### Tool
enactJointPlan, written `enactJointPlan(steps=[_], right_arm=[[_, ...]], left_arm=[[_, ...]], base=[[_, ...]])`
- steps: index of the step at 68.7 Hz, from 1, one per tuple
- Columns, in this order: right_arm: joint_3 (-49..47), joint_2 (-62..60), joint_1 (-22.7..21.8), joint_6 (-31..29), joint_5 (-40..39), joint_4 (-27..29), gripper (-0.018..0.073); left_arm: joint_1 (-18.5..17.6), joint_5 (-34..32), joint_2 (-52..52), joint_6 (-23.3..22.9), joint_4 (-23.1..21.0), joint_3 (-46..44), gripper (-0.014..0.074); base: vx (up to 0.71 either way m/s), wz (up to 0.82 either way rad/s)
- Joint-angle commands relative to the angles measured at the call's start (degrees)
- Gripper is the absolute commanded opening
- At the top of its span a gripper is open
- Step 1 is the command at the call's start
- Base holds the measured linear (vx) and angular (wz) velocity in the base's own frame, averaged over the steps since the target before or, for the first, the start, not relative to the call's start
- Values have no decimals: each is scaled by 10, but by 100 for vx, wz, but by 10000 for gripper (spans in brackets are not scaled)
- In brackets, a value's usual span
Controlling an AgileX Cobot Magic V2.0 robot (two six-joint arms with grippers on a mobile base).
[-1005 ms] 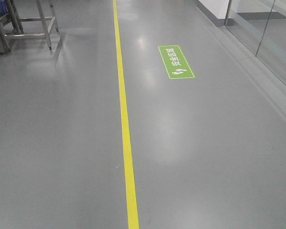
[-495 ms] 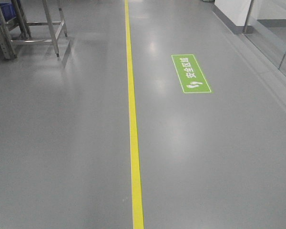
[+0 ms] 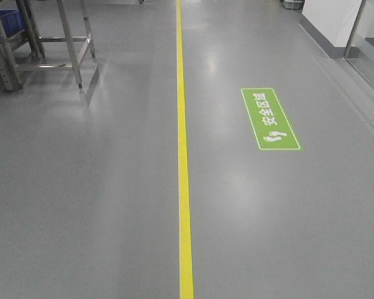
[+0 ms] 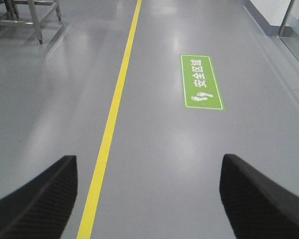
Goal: Move and align brake pads A on conveyor
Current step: 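Drive the base along the yellow floor line with empty grippers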
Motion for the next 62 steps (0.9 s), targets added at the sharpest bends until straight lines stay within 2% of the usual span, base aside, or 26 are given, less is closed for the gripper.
enactJointPlan(steps=[1,62], right_arm=[[-16,3,-1,-2,-40,0,568],[-16,3,-1,-2,-40,1,568]], left_arm=[[-2,-39,4,-3,-1,-14,587],[-2,-40,4,-3,-1,-14,587]], base=[[70,-3],[78,-3]])
